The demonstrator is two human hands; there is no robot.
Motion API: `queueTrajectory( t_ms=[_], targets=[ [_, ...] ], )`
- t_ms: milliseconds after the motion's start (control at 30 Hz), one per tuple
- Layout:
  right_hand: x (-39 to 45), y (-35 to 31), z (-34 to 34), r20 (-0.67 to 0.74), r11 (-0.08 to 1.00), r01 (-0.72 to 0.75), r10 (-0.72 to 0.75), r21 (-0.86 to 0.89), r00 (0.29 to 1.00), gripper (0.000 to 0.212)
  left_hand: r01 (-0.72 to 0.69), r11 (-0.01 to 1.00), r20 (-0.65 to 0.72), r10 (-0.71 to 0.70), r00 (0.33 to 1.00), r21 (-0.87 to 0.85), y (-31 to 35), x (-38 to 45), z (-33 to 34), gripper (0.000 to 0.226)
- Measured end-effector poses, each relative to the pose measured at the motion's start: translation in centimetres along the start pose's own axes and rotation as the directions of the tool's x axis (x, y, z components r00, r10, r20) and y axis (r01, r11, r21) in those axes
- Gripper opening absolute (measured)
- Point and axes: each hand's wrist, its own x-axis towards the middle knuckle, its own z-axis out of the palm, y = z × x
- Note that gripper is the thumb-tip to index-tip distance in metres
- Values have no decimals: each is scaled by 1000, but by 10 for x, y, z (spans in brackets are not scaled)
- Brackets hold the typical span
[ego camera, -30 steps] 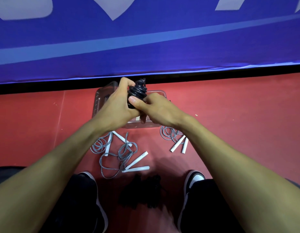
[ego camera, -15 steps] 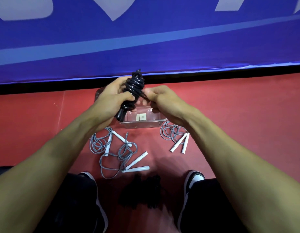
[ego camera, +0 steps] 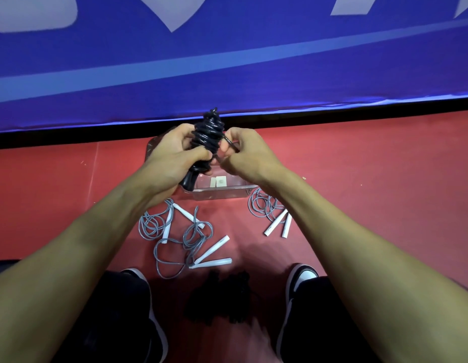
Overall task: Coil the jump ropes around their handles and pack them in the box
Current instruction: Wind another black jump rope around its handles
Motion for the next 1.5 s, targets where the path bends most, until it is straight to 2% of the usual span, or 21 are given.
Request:
queueTrajectory(
  t_ms=[100, 167, 200, 233, 300, 333, 400, 467, 600, 700, 800, 900, 967, 1100, 1200, 1267, 1400, 1500],
  targets=[
    [-2, -3, 1, 79, 1000, -8, 7, 6, 997, 6, 7, 998, -53, -4, 999, 67, -4, 3, -4, 34],
    [-1, -5, 1, 120, 998, -26, 19, 61, 993, 20, 14, 997, -78, -8, 997, 71, -5, 4, -6, 35],
    [-1, -7, 1, 130, 996, -35, 24, 78, 991, 29, 3, 992, -88, 9, 996, 127, -6, 4, -6, 37],
    [-2, -7, 0, 133, 997, -32, 23, 69, 991, 38, -22, 970, -88, 44, 995, 241, -7, 4, -7, 41],
    [-4, -6, 2, 127, 1000, 11, -12, 6, 992, 47, -94, 849, -46, 138, 989, 520, -10, 1, -3, 42],
    [-5, -4, 2, 127, 999, 29, -26, -17, 992, 46, -135, 788, -12, 178, 984, 601, -12, -1, -1, 39],
    [-7, -1, 1, 141, 999, 30, -27, -13, 990, 43, -171, 751, 42, 188, 981, 638, -16, -3, 2, 38],
    [-8, 0, 0, 161, 1000, 15, -16, 7, 987, 42, -146, 763, 62, 138, 988, 629, -15, -4, 5, 37],
    [-7, 1, -1, 164, 996, -50, 38, 71, 986, 36, -49, 868, 57, 24, 998, 494, -12, -2, 5, 41],
    [-9, 3, -3, 172, 994, -85, 73, 67, 982, 38, -62, 893, 112, 13, 994, 446, -11, -5, 1, 44],
    [-13, 2, -7, 179, 993, -87, 71, 84, 981, 41, -64, 929, 73, 40, 997, 365, -13, -9, -3, 41],
    [-14, 1, -7, 123, 986, -98, 81, 134, 989, 45, -77, 944, 31, 71, 997, 322, -11, -12, -1, 37],
    [-15, 2, -7, 91, 983, -108, 95, 148, 991, 47, -63, 951, 18, 60, 998, 304, -11, -16, 0, 44],
    [-26, 5, -1, 74, 968, -143, 130, 207, 989, 41, -33, 917, -14, 42, 999, 397, -15, -23, -1, 77],
    [-35, 11, 5, 25, 955, -153, 151, 253, 988, 34, -28, 899, -7, 34, 999, 437, -24, -32, 1, 73],
    [-40, 19, 6, 6, 958, -156, 159, 239, 987, 35, -15, 907, 47, -5, 999, 420, -32, -38, 5, 73],
    [-50, 33, -1, -19, 951, -212, 222, 224, 975, 32, 48, 952, 168, -103, 980, 302, -44, -42, 15, 31],
    [-57, 43, -1, -9, 935, -251, 262, 250, 965, 29, 98, 960, 145, -139, 980, 262, -58, -43, 21, 35]
  ],
)
